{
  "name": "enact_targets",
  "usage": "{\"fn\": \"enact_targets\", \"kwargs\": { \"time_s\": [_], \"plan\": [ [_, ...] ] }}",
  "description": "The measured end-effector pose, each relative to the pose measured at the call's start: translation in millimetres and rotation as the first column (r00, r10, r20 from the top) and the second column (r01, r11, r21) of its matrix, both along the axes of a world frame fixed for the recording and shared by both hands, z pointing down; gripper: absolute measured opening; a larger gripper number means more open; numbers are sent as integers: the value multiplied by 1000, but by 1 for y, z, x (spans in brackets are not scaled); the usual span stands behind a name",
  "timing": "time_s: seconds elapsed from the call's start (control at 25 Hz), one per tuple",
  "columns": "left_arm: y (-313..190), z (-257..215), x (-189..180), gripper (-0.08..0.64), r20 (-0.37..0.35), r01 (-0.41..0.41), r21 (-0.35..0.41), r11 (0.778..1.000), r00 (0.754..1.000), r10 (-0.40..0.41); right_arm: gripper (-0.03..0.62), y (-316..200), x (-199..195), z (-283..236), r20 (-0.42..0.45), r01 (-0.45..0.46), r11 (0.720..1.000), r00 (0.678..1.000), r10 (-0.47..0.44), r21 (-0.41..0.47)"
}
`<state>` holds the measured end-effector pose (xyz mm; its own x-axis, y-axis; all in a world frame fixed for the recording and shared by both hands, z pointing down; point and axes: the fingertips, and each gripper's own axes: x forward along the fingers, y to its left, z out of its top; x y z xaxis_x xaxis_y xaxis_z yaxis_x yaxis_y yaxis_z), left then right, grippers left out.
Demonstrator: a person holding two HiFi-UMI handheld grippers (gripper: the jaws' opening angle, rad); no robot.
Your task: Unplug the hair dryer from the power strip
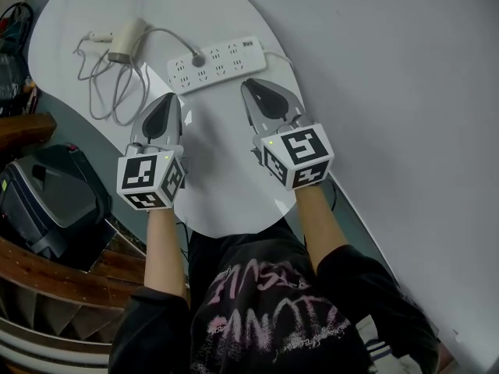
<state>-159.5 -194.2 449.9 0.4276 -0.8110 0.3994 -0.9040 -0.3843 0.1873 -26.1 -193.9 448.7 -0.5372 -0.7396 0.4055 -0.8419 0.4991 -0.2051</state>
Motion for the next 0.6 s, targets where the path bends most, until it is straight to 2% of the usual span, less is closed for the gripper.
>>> {"fn": "enact_targets", "kwargs": {
  "time_s": [0.6],
  "plan": [
    [2,30,8,0,-28,-19,-56,998,999,18,46,1,-4,29,-19,7,999,1000,-8,-50]
  ]
}}
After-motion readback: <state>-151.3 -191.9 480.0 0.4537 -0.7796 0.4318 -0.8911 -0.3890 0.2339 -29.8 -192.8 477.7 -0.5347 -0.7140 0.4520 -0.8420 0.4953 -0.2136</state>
